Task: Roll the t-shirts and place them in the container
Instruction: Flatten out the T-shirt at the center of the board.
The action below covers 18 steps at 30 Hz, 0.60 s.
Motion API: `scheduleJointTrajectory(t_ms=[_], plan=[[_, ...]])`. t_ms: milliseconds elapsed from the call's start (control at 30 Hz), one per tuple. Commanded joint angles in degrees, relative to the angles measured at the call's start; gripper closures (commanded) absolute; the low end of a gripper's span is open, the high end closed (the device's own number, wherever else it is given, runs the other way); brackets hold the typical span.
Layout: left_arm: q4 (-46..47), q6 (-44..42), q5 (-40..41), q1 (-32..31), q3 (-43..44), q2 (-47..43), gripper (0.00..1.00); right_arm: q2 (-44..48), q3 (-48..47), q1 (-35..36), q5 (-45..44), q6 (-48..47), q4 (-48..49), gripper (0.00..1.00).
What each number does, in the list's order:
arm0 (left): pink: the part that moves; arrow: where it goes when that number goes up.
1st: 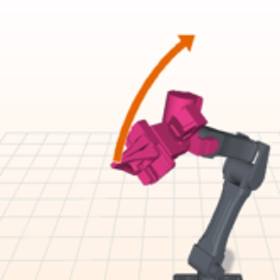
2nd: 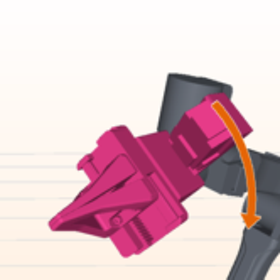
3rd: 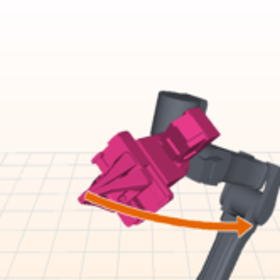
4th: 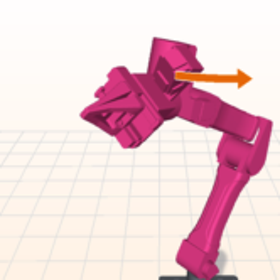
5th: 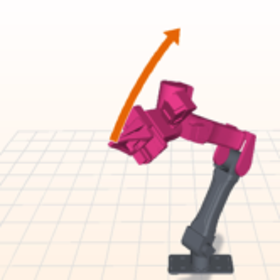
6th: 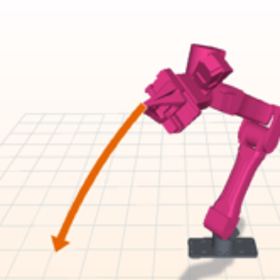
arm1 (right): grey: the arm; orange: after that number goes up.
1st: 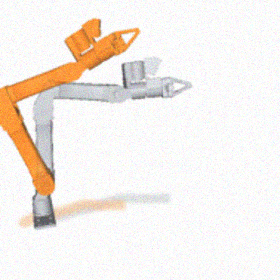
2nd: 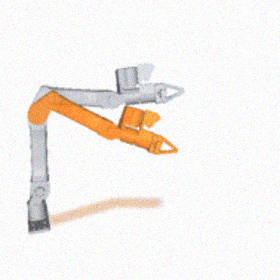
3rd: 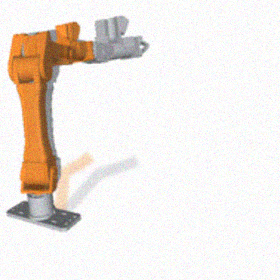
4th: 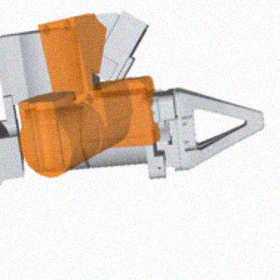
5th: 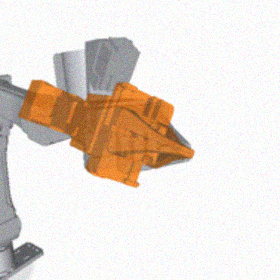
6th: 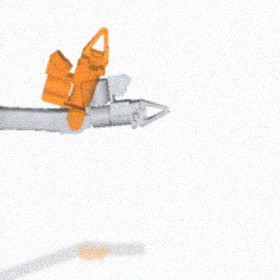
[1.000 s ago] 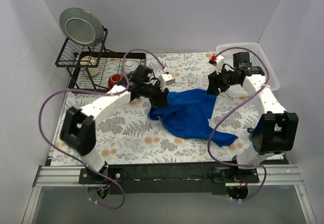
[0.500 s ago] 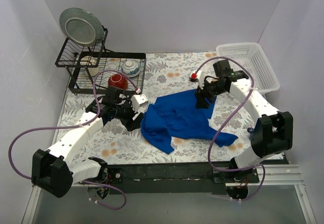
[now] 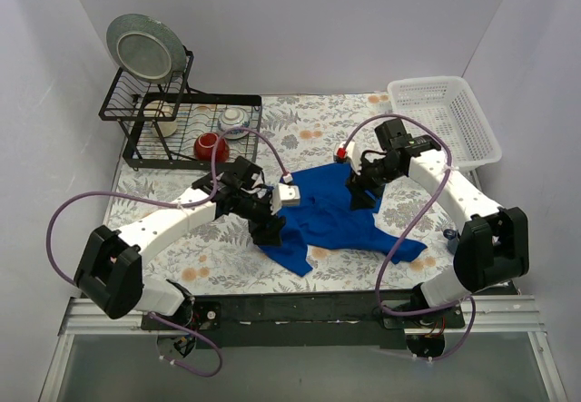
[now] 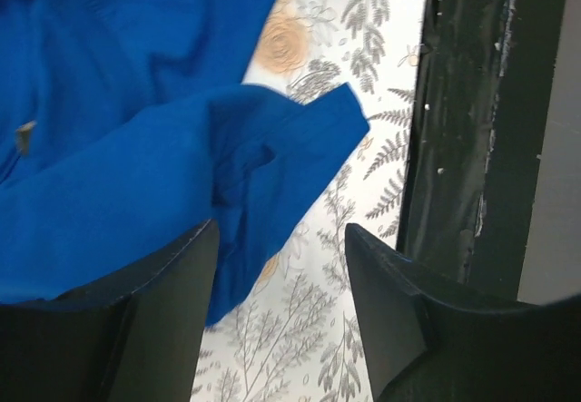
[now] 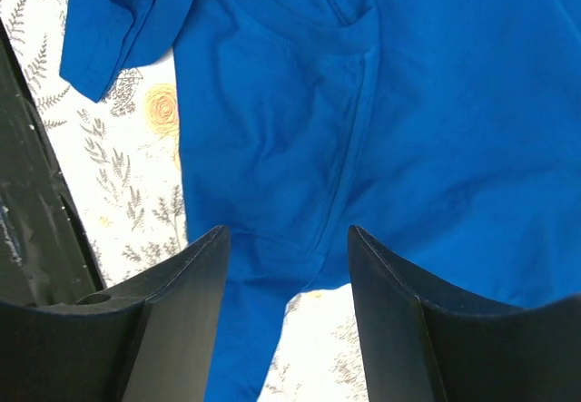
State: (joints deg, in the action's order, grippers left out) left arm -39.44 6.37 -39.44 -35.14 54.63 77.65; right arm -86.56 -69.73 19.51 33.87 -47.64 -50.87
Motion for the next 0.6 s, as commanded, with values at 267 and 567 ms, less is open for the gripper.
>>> scheduleJointTrajectory(t_ms=[267,567], plan=[[11.0,1.5,2.8,-7.8,-4.4,4.2,0.41,7.1,3.3,0.1,-1.0,3.4,2.3,0.37],[13.1,-3.2,4.7,-8.9,-2.9,12.3,0.51,10.4,7.1,0.1,-0.9,3.9,3.6,0.37]])
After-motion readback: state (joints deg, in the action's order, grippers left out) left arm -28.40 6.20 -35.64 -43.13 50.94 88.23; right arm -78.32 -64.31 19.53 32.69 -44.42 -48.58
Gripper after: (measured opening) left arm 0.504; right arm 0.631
